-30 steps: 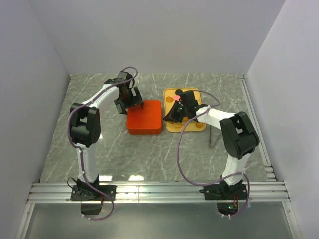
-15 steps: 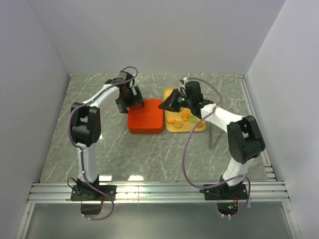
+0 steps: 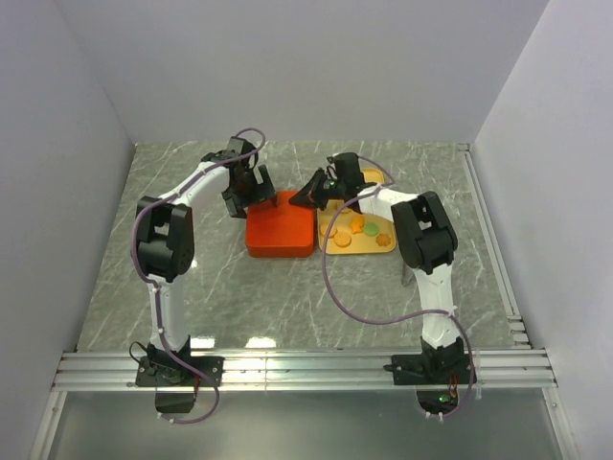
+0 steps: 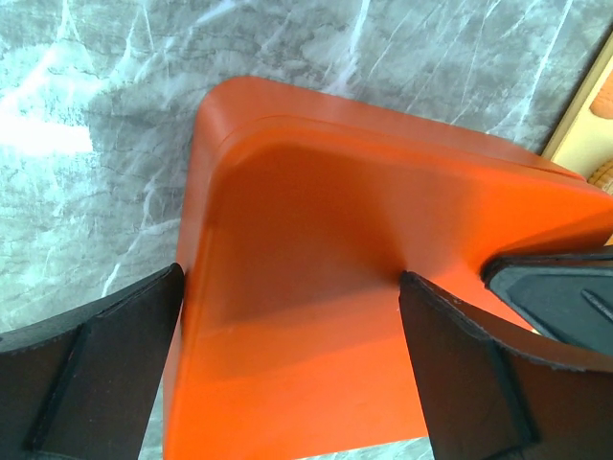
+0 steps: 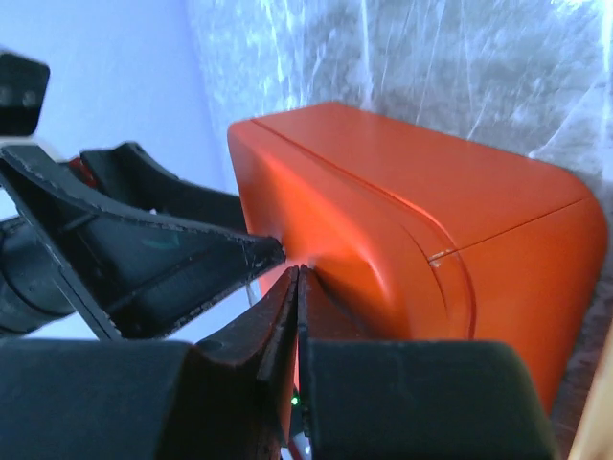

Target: Pack the cookies

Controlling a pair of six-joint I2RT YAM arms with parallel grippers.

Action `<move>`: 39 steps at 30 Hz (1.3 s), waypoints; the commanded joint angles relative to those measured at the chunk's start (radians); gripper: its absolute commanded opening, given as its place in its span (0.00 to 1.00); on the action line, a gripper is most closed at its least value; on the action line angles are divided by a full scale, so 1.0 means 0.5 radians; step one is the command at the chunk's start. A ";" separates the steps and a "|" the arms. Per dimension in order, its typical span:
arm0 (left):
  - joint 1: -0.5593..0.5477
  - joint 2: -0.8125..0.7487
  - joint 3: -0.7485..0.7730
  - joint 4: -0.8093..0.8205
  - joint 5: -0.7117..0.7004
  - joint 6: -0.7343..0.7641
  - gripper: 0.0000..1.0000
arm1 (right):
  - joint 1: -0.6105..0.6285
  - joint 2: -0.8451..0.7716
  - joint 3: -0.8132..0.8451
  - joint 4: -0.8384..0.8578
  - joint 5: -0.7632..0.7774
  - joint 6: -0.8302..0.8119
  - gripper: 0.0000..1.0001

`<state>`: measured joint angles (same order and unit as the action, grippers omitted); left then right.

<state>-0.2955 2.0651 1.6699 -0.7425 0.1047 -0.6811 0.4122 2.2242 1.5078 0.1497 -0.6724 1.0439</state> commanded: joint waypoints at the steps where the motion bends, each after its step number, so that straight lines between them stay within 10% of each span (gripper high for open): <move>1: -0.013 0.085 -0.005 -0.083 -0.044 0.077 0.99 | -0.014 0.065 0.019 -0.186 0.188 0.014 0.08; 28: 0.247 -0.341 0.176 -0.233 -0.203 0.169 0.99 | -0.073 -0.674 0.025 -0.391 0.206 -0.336 0.17; 39: 0.303 -0.997 -0.397 0.132 -0.237 0.144 0.99 | -0.039 -1.493 -0.272 -0.667 0.301 -0.710 0.17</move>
<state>-0.1406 1.6707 1.5482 -0.7616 -0.0025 -0.6037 0.3836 1.5917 1.4155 -0.1276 -0.5465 0.7803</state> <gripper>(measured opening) 0.995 0.173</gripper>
